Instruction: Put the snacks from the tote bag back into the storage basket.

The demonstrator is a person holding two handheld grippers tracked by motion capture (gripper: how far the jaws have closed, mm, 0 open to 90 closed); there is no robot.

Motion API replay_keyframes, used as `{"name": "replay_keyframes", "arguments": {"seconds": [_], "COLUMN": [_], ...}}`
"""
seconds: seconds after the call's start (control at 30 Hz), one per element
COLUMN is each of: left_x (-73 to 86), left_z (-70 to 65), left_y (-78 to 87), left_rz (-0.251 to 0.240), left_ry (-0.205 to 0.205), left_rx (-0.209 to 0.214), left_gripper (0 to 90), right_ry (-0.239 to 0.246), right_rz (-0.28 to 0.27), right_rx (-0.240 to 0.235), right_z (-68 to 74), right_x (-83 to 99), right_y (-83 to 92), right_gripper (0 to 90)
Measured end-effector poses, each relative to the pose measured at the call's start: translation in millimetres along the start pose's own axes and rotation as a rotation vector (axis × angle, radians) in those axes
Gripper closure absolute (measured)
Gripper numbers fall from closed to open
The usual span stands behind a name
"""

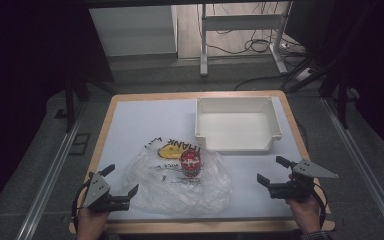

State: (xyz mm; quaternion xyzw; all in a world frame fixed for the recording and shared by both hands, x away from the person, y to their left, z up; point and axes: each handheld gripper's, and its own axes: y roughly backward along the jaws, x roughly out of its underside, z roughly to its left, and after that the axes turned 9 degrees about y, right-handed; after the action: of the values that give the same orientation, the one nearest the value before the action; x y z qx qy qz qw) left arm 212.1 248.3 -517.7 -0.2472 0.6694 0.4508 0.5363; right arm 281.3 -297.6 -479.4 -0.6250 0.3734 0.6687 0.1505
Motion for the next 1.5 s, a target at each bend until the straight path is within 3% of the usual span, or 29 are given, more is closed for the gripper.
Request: {"name": "replay_keyframes", "arguments": {"seconds": [0.1, 0.17, 0.23, 0.4, 0.53, 0.8, 1.17, 1.33, 1.5], "left_x": [0.3, 0.9, 1.0, 1.4, 1.6, 1.6, -0.4, -0.5, -0.4], "left_z": [-0.4, 0.3, 1.3, 2.8, 3.9, 5.9, 4.9, 4.0, 3.2], "left_y": [-0.3, 0.2, 0.5, 1.3, 2.3, 2.0, 3.8, 4.3, 4.3], "left_rz": [0.002, 0.002, -0.001, -0.012, -0.024, -0.017, -0.038, -0.036, -0.032], "left_ry": [-0.006, -0.008, -0.001, 0.004, 0.013, 0.082, 0.073, 0.058, 0.049], "left_rx": [0.004, 0.0, -0.002, -0.003, -0.002, 0.041, 0.031, 0.026, 0.02], "left_gripper": [0.0, 0.0, 0.0, 0.0, 0.0, 0.0, 0.0, 0.0, 0.0], "right_ry": [-0.003, 0.019, 0.03, 0.074, 0.06, 0.041, 0.068, 0.065, 0.095], "right_rz": [0.016, 0.04, 0.054, 0.075, 0.071, 0.043, 0.054, 0.051, 0.049], "right_rx": [-0.002, 0.002, -0.023, -0.008, -0.018, -0.026, -0.057, -0.052, -0.044], "right_z": [-4.0, -2.4, -0.1, 4.8, 1.0, -5.3, -1.9, -3.2, -2.0], "right_x": [3.4, 3.4, 3.3, 1.9, 3.2, 5.3, 4.3, 3.5, 2.2], "right_y": [-3.2, -5.6, -7.1, -8.4, -8.0, -5.3, -9.0, -8.7, -9.7], "right_gripper": [1.3, 1.1, 0.6, 0.5, 0.1, 0.0, 0.1, 0.0, 0.0]}}
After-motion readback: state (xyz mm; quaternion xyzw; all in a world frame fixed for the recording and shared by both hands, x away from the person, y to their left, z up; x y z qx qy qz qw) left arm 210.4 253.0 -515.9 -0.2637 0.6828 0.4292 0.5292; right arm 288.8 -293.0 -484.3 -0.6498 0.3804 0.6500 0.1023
